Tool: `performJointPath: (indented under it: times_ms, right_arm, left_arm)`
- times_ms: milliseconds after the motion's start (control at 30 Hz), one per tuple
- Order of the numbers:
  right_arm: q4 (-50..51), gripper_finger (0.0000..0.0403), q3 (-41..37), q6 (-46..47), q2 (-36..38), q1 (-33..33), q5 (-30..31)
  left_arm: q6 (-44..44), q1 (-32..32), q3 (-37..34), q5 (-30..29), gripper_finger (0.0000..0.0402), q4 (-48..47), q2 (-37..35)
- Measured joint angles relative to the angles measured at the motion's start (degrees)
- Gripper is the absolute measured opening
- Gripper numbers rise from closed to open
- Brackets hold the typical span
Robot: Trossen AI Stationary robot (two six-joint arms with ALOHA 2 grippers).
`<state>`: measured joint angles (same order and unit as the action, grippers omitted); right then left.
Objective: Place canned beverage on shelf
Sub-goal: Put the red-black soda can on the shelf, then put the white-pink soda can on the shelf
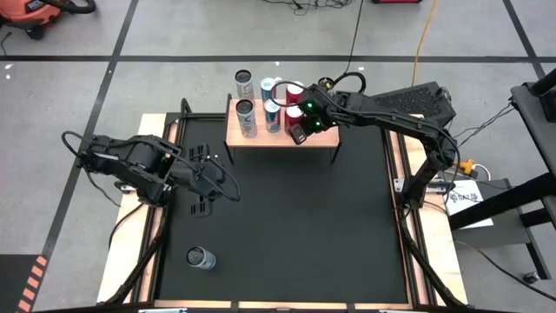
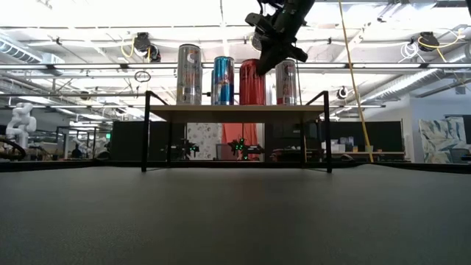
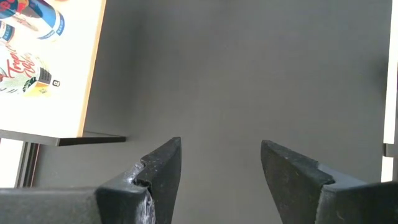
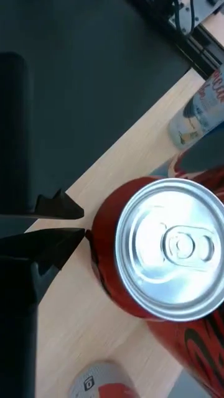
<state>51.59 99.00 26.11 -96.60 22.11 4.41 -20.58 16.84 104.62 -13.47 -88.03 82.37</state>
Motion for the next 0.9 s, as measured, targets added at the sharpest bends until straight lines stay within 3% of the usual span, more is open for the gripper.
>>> performJointPath:
  times_ms: [333,900]
  right_arm:
    - [1.90,0.0017,0.00,-1.71,3.14,-2.62,-1.77]
    - [25.79,0.0017,0.00,2.34,11.78,-12.91,-1.22]
  left_arm:
    - [-0.11,0.07,0.00,0.02,0.0216,0.00,0.02]
    - [-12.58,2.03,0.00,4.87,0.0216,-0.11,0.02]
